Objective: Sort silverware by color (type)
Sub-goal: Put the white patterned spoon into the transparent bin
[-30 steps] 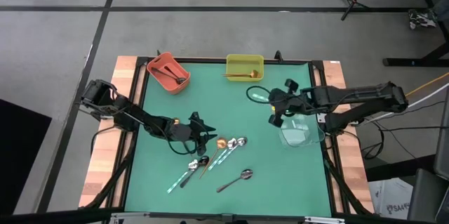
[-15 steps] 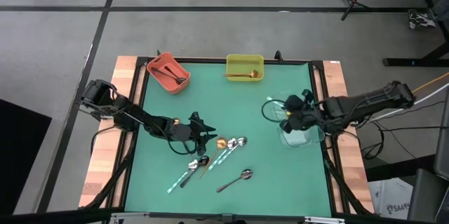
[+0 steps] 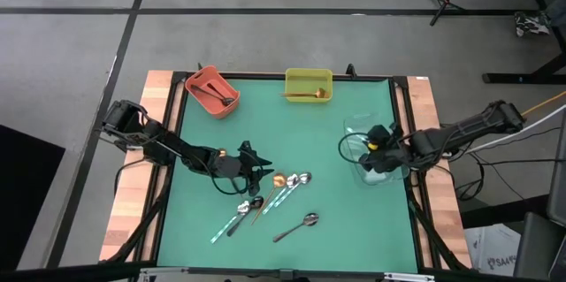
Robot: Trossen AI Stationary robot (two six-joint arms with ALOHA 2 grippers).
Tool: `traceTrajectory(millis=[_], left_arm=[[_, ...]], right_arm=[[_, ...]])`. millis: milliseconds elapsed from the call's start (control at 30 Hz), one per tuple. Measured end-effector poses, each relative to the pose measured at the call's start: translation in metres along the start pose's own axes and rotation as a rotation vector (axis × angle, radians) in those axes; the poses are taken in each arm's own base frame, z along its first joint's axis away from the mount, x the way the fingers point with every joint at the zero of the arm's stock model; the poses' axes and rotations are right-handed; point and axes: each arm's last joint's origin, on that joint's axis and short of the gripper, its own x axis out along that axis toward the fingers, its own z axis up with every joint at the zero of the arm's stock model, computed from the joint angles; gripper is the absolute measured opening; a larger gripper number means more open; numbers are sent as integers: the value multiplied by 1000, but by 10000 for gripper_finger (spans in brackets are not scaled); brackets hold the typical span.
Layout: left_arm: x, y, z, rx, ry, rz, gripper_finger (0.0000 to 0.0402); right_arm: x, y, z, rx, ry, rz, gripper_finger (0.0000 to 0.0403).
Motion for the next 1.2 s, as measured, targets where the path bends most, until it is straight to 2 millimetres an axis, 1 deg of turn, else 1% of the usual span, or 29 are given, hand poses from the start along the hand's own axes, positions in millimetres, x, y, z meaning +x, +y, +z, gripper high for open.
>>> traceTrajectory(millis=[233,433,767,900,1200], left_arm=[[0,0,0,0,0,0,118],[0,0,0,0,0,0,118],[0,0,0,0,0,0,118],[0,0,0,0,0,0,118],[0,0,0,0,0,0,118]], right_arm=[[12,-5,-13,56,22,-44,1],[28,-9,-29,119,26,-66,1],[53,-14,-54,132,7,-56,12],[58,-18,-60,112,17,-77,13],[58,-17,-60,122,21,-66,14]])
